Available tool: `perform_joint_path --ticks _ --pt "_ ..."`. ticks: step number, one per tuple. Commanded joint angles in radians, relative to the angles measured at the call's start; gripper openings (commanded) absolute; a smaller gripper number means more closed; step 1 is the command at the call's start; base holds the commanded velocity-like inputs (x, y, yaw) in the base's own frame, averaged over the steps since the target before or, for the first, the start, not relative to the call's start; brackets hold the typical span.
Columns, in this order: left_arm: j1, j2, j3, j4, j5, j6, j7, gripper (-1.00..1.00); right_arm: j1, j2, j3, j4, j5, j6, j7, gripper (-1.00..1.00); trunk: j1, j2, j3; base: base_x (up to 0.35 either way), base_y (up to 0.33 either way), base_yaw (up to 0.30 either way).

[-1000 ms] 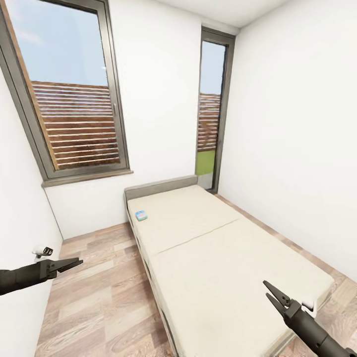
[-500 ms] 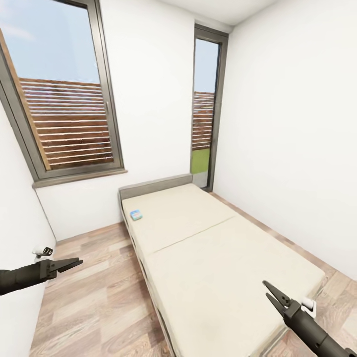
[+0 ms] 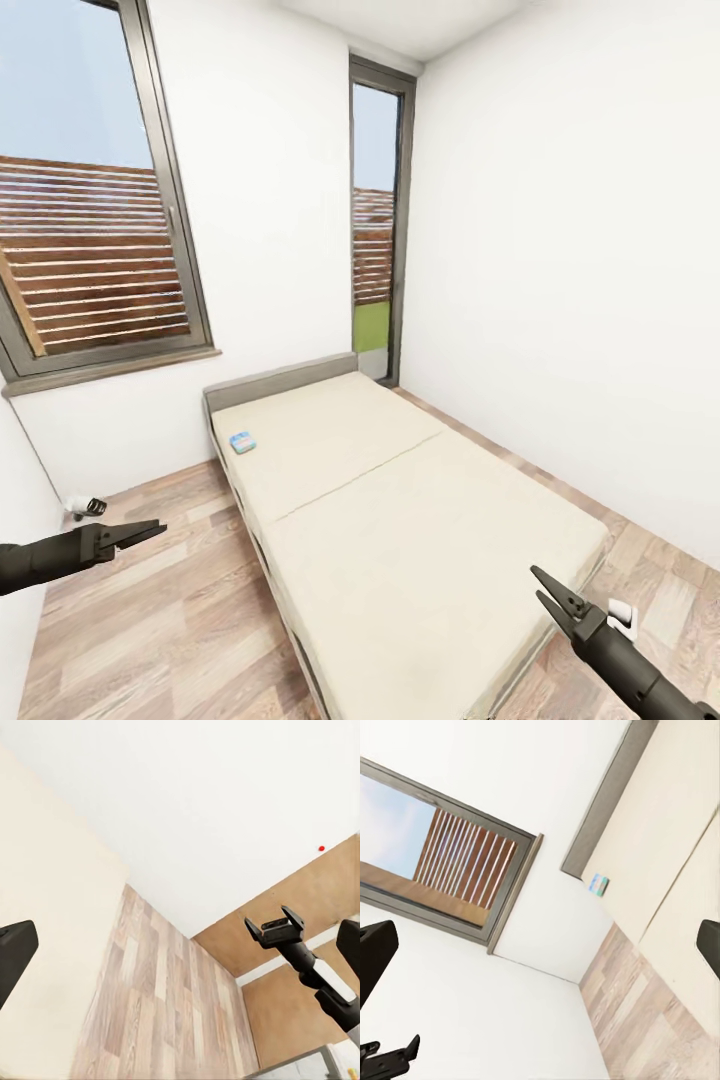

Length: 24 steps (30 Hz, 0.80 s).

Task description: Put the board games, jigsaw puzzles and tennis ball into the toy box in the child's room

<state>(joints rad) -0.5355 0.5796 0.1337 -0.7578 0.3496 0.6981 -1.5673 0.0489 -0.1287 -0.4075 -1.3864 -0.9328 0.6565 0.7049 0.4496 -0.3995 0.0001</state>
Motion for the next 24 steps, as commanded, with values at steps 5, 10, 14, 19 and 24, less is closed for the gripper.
perform_joint_path --ticks 5,10,14,19,24 --pt "0.0 0.0 0.0 0.0 0.0 0.011 -0.003 1.0 0.0 0.0 -0.001 0.0 -0.006 0.006 -0.001 1.0 0.0 0.0 0.003 0.0 0.0 -0.247" --pt "0.0 0.0 0.0 0.0 0.0 0.011 -0.003 1.0 0.0 0.0 -0.001 0.0 -0.005 0.007 -0.001 1.0 0.0 0.0 0.006 0.0 0.0 -0.249" --pt "0.0 0.0 0.0 0.0 0.0 0.011 -0.003 1.0 0.0 0.0 -0.001 0.0 -0.005 0.007 -0.001 1.0 0.0 0.0 0.008 0.0 0.0 -0.249" --pt "0.0 0.0 0.0 0.0 0.0 0.011 -0.003 1.0 0.0 -0.001 -0.001 0.0 -0.006 0.008 -0.001 1.0 0.0 0.0 0.011 0.0 0.056 -0.249" --pt "0.0 0.0 0.001 0.0 0.0 0.011 -0.003 1.0 0.0 -0.001 -0.001 0.0 -0.006 0.008 -0.001 1.0 0.0 0.0 0.014 0.0 0.131 -0.249"
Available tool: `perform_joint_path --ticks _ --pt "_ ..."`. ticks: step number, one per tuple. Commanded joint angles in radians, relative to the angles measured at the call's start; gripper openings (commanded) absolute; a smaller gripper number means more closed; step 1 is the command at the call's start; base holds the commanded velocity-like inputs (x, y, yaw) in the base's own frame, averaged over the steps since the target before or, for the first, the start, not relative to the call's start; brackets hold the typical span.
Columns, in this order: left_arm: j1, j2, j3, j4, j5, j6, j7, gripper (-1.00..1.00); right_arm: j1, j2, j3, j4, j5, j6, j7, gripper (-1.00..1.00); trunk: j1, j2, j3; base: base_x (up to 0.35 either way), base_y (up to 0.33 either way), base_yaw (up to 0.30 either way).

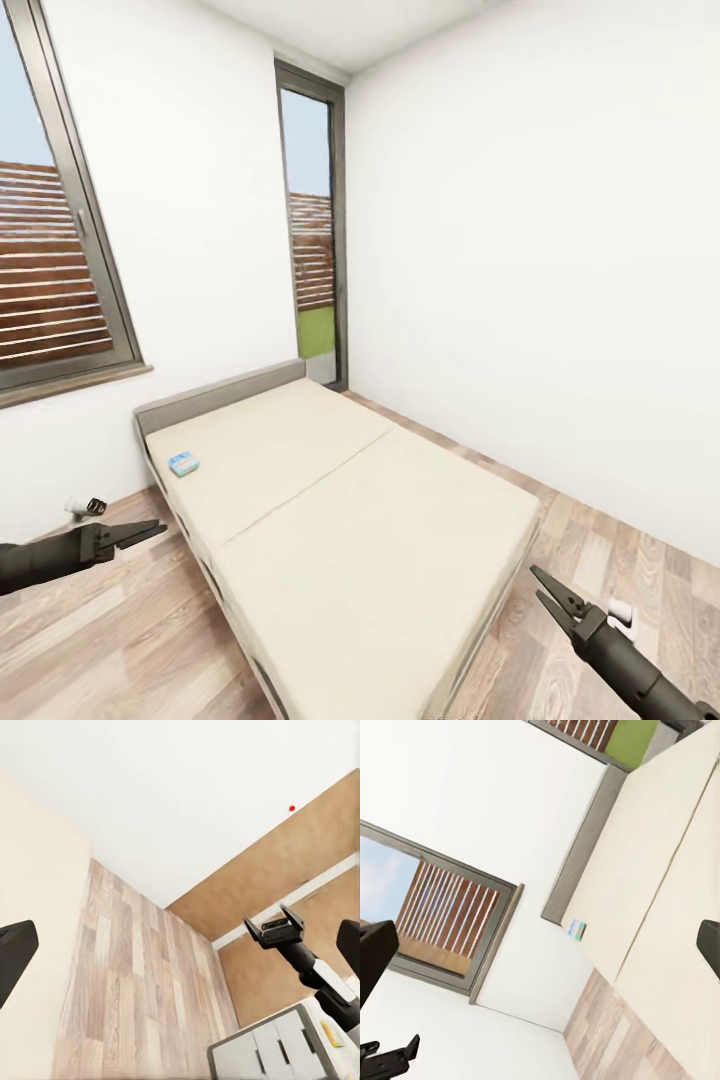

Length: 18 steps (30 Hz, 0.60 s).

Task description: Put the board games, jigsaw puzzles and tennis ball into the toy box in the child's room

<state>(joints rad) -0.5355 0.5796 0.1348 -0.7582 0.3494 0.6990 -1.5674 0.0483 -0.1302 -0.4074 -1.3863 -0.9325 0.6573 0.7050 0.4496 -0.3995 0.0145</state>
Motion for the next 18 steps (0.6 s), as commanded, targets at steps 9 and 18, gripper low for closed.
perform_joint_path --ticks 9,18 --pt "0.0 0.0 0.0 0.0 0.0 0.01 -0.003 1.0 0.001 0.001 -0.001 0.0 -0.005 0.007 -0.001 1.0 0.0 0.0 0.005 0.0 0.028 -0.249" --pt "0.0 0.0 -0.001 0.0 0.0 0.01 -0.003 1.0 0.0 0.0 -0.001 0.0 -0.005 0.007 -0.001 1.0 0.0 0.0 0.011 0.0 0.002 -0.249"
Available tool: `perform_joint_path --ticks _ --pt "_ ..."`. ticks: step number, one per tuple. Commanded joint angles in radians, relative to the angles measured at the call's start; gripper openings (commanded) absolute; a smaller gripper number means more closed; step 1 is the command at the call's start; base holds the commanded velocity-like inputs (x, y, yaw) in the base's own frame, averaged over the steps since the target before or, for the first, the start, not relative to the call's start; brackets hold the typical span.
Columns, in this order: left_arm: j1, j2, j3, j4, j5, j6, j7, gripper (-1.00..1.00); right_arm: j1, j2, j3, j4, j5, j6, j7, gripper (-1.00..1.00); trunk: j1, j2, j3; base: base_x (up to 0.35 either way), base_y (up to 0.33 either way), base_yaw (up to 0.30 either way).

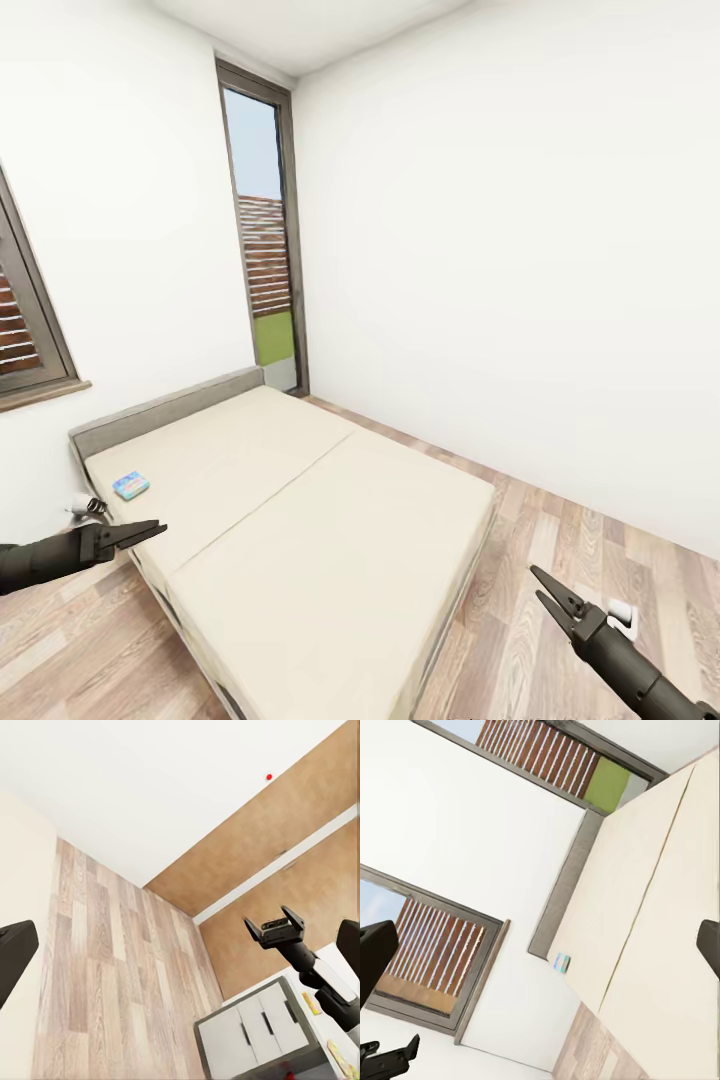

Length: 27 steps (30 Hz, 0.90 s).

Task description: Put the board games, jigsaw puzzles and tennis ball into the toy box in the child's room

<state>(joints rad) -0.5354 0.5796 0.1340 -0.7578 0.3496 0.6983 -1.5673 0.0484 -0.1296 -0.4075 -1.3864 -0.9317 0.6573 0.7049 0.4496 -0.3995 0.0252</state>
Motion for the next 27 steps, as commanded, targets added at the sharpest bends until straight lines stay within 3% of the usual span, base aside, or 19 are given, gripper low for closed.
perform_joint_path --ticks 1,27 --pt "0.0 0.0 0.0 0.0 0.0 0.011 -0.003 1.0 0.0 0.0 -0.001 0.0 -0.006 0.007 -0.001 1.0 0.0 0.0 0.001 0.0 0.0 -0.249" --pt "0.0 0.0 0.0 0.0 0.0 0.011 -0.003 1.0 0.0 0.0 -0.001 0.0 -0.006 0.007 -0.001 1.0 0.0 0.0 0.016 -0.034 0.028 -0.249"
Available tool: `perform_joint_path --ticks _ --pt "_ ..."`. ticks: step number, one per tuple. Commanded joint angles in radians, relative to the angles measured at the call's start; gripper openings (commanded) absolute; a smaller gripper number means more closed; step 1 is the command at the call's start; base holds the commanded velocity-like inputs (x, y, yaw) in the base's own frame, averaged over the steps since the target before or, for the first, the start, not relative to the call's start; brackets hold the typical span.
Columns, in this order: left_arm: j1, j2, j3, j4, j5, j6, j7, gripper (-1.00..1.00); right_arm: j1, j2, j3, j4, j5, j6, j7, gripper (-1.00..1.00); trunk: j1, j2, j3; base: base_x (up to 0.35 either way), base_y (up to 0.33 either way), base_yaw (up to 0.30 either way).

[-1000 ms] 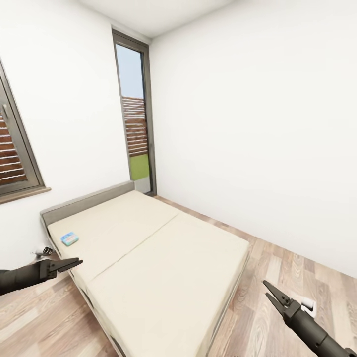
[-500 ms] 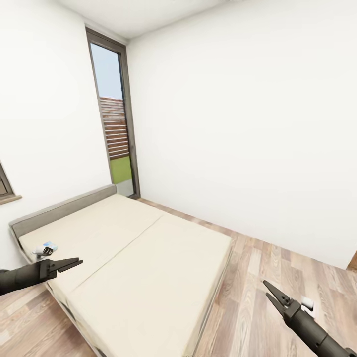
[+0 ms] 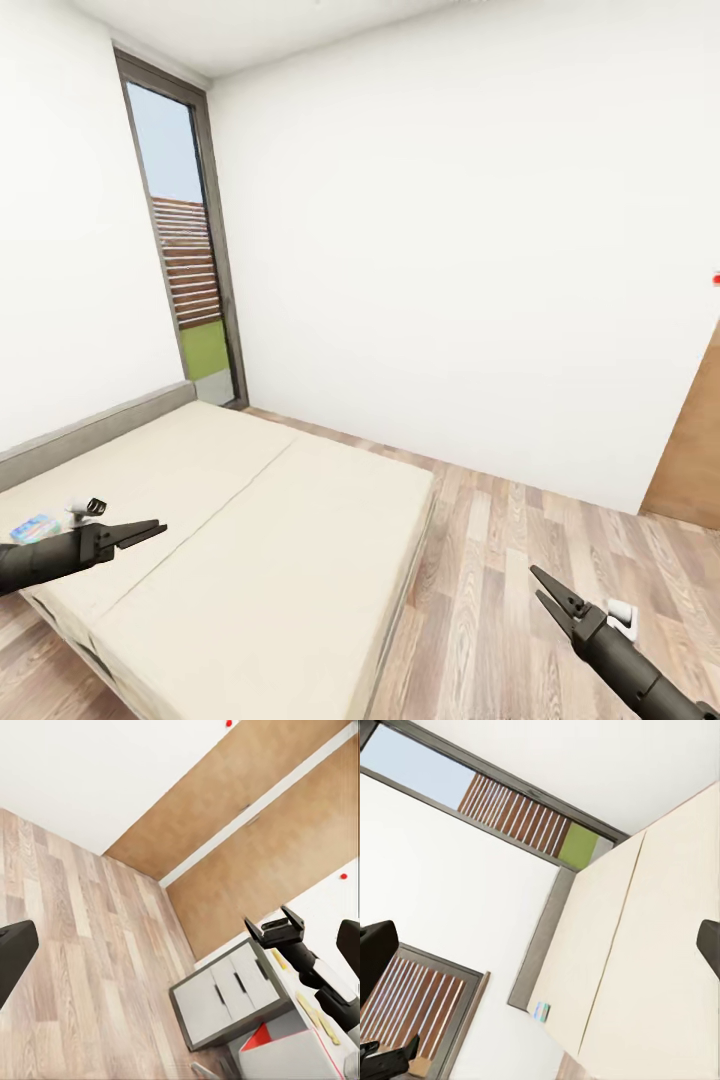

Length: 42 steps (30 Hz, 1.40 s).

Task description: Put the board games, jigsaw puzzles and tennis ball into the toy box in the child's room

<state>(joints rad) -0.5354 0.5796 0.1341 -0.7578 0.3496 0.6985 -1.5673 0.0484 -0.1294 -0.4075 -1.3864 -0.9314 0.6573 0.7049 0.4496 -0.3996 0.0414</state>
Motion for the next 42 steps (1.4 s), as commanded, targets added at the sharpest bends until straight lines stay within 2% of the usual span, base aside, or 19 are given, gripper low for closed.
perform_joint_path --ticks 1,20,35,42 --pt "0.0 0.0 0.0 0.0 0.0 0.011 -0.003 1.0 0.0 0.0 -0.001 0.0 -0.006 0.007 -0.001 1.0 0.0 0.0 0.001 -0.001 0.001 -0.249" --pt "0.0 0.0 0.0 0.0 0.0 0.011 -0.003 1.0 0.0 0.001 -0.001 0.0 -0.006 0.007 -0.001 1.0 0.0 0.0 0.011 -0.045 0.034 -0.246" --pt "0.0 0.0 0.001 0.0 0.0 0.011 -0.003 1.0 0.0 0.002 -0.001 0.0 -0.006 0.007 -0.001 1.0 0.0 0.0 0.012 -0.013 0.075 -0.05" --pt "0.0 0.0 0.001 0.0 0.0 0.011 -0.003 1.0 0.0 0.002 -0.001 0.0 -0.006 0.007 -0.001 1.0 0.0 0.0 0.013 0.0 0.138 -0.192"
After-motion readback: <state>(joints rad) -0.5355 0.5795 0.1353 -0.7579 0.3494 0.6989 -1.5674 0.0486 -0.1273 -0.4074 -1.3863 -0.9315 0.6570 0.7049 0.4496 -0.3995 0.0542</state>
